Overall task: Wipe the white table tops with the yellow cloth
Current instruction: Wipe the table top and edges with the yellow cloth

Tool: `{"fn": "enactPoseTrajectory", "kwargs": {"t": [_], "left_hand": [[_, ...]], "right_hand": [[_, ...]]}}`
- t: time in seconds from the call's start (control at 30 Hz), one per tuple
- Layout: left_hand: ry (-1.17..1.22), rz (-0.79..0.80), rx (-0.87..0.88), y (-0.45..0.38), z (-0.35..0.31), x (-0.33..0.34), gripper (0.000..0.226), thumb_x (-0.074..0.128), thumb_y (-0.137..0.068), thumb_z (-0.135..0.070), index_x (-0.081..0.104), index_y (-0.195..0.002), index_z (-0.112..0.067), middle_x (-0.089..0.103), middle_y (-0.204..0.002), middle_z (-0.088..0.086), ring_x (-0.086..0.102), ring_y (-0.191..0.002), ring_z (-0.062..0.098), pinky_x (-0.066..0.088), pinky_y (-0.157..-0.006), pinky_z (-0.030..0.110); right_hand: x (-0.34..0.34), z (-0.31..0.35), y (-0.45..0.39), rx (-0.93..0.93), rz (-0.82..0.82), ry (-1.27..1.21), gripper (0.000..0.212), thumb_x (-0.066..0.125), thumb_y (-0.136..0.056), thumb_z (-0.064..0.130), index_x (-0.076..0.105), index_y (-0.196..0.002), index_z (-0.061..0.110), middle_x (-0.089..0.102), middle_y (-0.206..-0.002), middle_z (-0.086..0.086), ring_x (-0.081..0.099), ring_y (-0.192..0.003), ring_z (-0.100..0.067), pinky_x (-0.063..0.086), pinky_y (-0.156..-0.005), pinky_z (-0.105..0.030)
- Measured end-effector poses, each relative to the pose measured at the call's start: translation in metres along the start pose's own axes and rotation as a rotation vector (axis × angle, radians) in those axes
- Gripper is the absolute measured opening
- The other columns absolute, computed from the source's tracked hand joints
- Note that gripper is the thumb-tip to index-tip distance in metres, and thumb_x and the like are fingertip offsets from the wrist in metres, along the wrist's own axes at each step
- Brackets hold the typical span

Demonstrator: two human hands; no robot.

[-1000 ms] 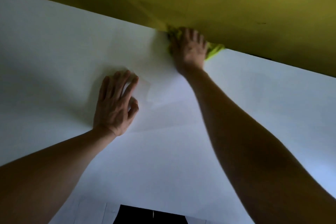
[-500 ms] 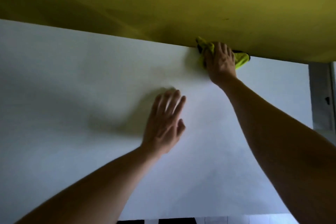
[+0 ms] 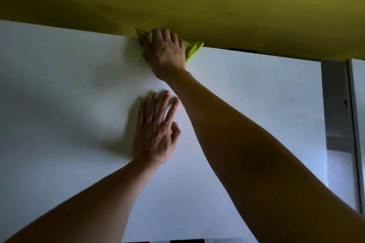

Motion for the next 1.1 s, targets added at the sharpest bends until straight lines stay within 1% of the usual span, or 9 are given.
{"fn": "enactPoseTrajectory", "kwargs": {"t": [0.13, 0.37, 0.5, 0.63, 0.77, 0.83, 0.9, 1.0, 1.1], "left_hand": [[-0.003, -0.031, 0.01, 0.0, -0.001, -0.001, 0.067, 0.046, -0.095, -0.025, 0.039, -0.161, -0.017, 0.029, -0.171, 0.009, 0.025, -0.158, 0.035, 0.016, -0.129, 0.057], [-0.032, -0.045, 0.004, 0.002, -0.002, 0.0, 0.067, 0.044, -0.096, -0.024, 0.036, -0.163, -0.018, 0.028, -0.172, 0.007, 0.026, -0.157, 0.036, 0.014, -0.129, 0.056], [-0.041, -0.065, 0.0, 0.001, -0.003, -0.001, 0.066, 0.044, -0.096, -0.023, 0.038, -0.162, -0.018, 0.029, -0.171, 0.008, 0.027, -0.157, 0.037, 0.015, -0.129, 0.057], [-0.034, -0.067, -0.005, 0.001, -0.003, -0.001, 0.066, 0.046, -0.096, -0.022, 0.039, -0.161, -0.017, 0.03, -0.171, 0.009, 0.028, -0.156, 0.039, 0.014, -0.129, 0.057], [-0.033, -0.06, -0.007, 0.001, -0.003, -0.001, 0.067, 0.046, -0.095, -0.022, 0.038, -0.161, -0.017, 0.03, -0.171, 0.009, 0.029, -0.156, 0.04, 0.016, -0.128, 0.058], [-0.03, -0.056, -0.009, 0.001, -0.004, -0.001, 0.067, 0.044, -0.095, -0.022, 0.038, -0.161, -0.017, 0.03, -0.171, 0.008, 0.028, -0.156, 0.038, 0.016, -0.129, 0.058], [-0.03, -0.051, -0.013, 0.001, -0.003, -0.001, 0.067, 0.043, -0.095, -0.022, 0.039, -0.161, -0.016, 0.029, -0.171, 0.008, 0.028, -0.157, 0.037, 0.015, -0.129, 0.057], [-0.034, -0.046, -0.006, 0.001, -0.004, -0.002, 0.067, 0.044, -0.095, -0.022, 0.039, -0.161, -0.016, 0.029, -0.171, 0.008, 0.028, -0.157, 0.037, 0.015, -0.129, 0.056], [-0.03, -0.05, -0.004, 0.002, -0.004, -0.003, 0.065, 0.045, -0.095, -0.022, 0.041, -0.16, -0.015, 0.032, -0.17, 0.01, 0.031, -0.155, 0.038, 0.017, -0.129, 0.057]], "right_hand": [[-0.009, -0.032, 0.004, -0.032, 0.029, 0.015, 0.042, 0.037, -0.101, 0.053, 0.053, -0.124, 0.021, 0.057, -0.125, -0.005, 0.051, -0.117, -0.029, 0.034, -0.094, -0.04], [-0.076, -0.223, 0.05, 0.207, -0.081, 0.106, 0.055, 0.028, -0.098, 0.053, 0.054, -0.124, 0.012, 0.056, -0.127, -0.018, 0.05, -0.119, -0.036, 0.034, -0.1, -0.043], [-0.102, -0.285, 0.065, 0.267, -0.112, 0.111, 0.046, 0.033, -0.103, 0.042, 0.052, -0.125, 0.005, 0.053, -0.128, -0.02, 0.047, -0.121, -0.037, 0.032, -0.104, -0.043], [-0.098, -0.272, 0.063, 0.322, -0.189, 0.114, 0.047, 0.033, -0.101, 0.043, 0.055, -0.119, 0.005, 0.056, -0.124, -0.021, 0.05, -0.117, -0.038, 0.034, -0.101, -0.045], [-0.064, -0.191, 0.044, 0.229, -0.081, 0.11, 0.065, 0.023, -0.089, 0.058, 0.059, -0.118, 0.013, 0.059, -0.122, -0.017, 0.052, -0.115, -0.036, 0.036, -0.097, -0.045], [-0.044, -0.14, 0.034, 0.16, -0.065, 0.066, 0.059, 0.026, -0.087, 0.057, 0.061, -0.112, 0.016, 0.062, -0.116, -0.013, 0.054, -0.111, -0.035, 0.036, -0.097, -0.044], [-0.034, -0.104, 0.028, 0.088, -0.103, 0.015, 0.046, 0.033, -0.095, 0.05, 0.061, -0.108, 0.016, 0.062, -0.11, -0.01, 0.055, -0.108, -0.034, 0.035, -0.1, -0.042], [-0.033, -0.105, 0.027, 0.008, -0.099, -0.004, 0.04, 0.035, -0.099, 0.047, 0.059, -0.112, 0.018, 0.061, -0.112, -0.007, 0.054, -0.109, -0.032, 0.034, -0.101, -0.041], [-0.048, -0.16, 0.036, 0.091, -0.076, 0.051, 0.051, 0.029, -0.093, 0.053, 0.057, -0.114, 0.016, 0.06, -0.116, -0.012, 0.053, -0.11, -0.034, 0.035, -0.096, -0.043]]}}
Point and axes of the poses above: each hand's wrist, its own y-axis away from the middle knuckle, its own x-axis out of the palm, z = x × y, the point moved 7 cm from there along -y, towards the middle knuckle
